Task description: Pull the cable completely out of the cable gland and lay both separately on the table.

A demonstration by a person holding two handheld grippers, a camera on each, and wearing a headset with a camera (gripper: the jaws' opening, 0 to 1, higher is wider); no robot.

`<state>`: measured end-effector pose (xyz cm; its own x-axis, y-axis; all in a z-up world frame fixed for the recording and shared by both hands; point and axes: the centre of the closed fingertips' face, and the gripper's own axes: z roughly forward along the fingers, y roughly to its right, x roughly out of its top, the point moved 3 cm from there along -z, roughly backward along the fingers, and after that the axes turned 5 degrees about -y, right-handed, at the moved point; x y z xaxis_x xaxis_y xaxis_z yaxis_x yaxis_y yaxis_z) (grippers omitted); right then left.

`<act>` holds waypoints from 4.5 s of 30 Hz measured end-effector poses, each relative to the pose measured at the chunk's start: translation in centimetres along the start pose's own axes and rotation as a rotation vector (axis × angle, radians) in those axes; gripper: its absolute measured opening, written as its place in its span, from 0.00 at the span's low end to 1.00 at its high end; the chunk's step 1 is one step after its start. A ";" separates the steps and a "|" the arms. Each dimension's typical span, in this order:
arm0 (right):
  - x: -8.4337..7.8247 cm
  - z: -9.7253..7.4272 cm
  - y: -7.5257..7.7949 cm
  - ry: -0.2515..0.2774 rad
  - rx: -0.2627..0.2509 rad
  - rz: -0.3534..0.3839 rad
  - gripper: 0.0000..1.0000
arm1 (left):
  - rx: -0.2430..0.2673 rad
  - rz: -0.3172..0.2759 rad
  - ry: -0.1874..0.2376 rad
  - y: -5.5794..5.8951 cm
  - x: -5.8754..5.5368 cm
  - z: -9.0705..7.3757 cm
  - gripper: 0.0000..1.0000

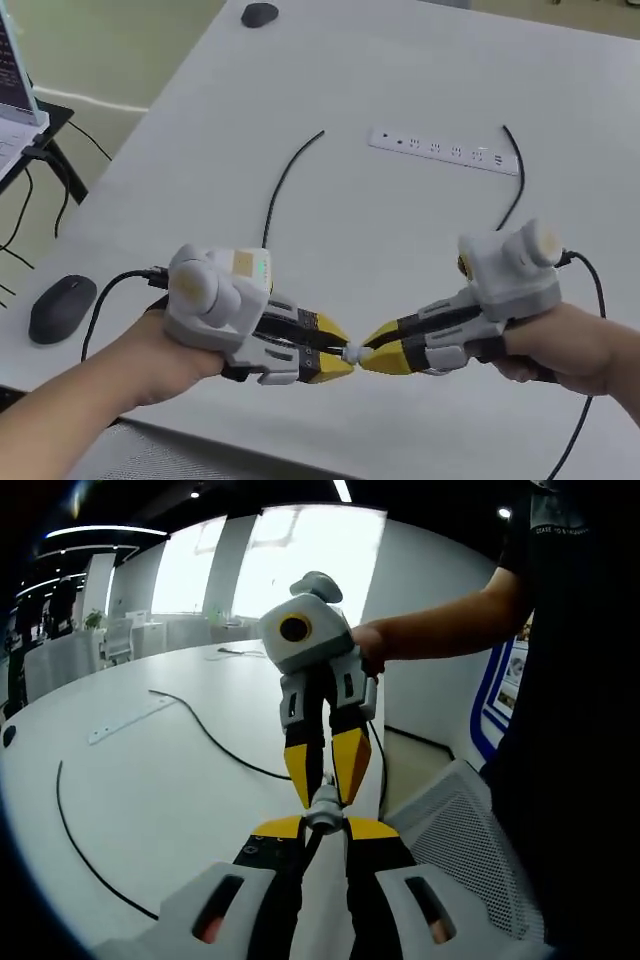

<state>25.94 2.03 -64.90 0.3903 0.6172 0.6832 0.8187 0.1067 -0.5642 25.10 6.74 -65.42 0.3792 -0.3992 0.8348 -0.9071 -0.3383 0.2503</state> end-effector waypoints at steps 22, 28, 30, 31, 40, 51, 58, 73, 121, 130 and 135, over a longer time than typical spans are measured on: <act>-0.5 0.8 -0.8 -0.117 -0.279 -0.532 0.07 | -0.038 -0.132 0.011 0.4 -0.5 -0.2 0.15; -0.4 0.9 -0.6 -0.122 -0.290 -0.510 0.08 | -0.033 -0.117 0.007 0.4 -0.5 -0.2 0.15; -0.2 0.8 -0.5 -0.102 -0.295 -0.474 0.08 | -0.025 -0.100 0.012 0.4 -0.4 -0.3 0.15; -0.2 0.7 -0.5 -0.093 -0.291 -0.454 0.08 | -0.025 -0.096 0.015 0.4 -0.4 -0.4 0.15; 1.3 -1.1 -0.6 0.040 -0.202 -0.138 0.24 | -0.010 0.004 0.008 0.4 -0.4 -0.6 0.15; 0.1 -0.7 0.4 0.022 0.051 0.275 0.20 | -0.002 0.057 0.008 0.2 -0.2 -0.4 0.15; 0.1 -0.1 0.0 0.035 0.138 0.347 0.15 | 0.002 0.083 0.002 0.4 0.2 -0.3 0.15; -0.6 -0.1 -0.3 0.024 0.167 0.362 0.09 | -0.006 0.086 -0.004 0.9 0.6 0.0 0.15; 0.1 0.2 -1.4 -0.179 -0.454 -0.585 0.08 | -0.021 -0.074 0.043 0.5 0.4 -0.6 0.15; 0.9 0.1 -1.8 -0.118 -0.484 -0.491 0.09 | -0.005 -0.016 0.052 0.5 0.6 -1.2 0.15; 1.3 -0.4 -1.7 -0.083 -0.554 -0.419 0.12 | 0.024 0.062 0.074 0.3 1.1 -1.9 0.15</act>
<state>25.22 2.31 -62.81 -0.0204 0.6705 0.7417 0.9960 -0.0511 0.0736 24.85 7.84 -63.49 0.3072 -0.3564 0.8824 -0.9235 -0.3354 0.1860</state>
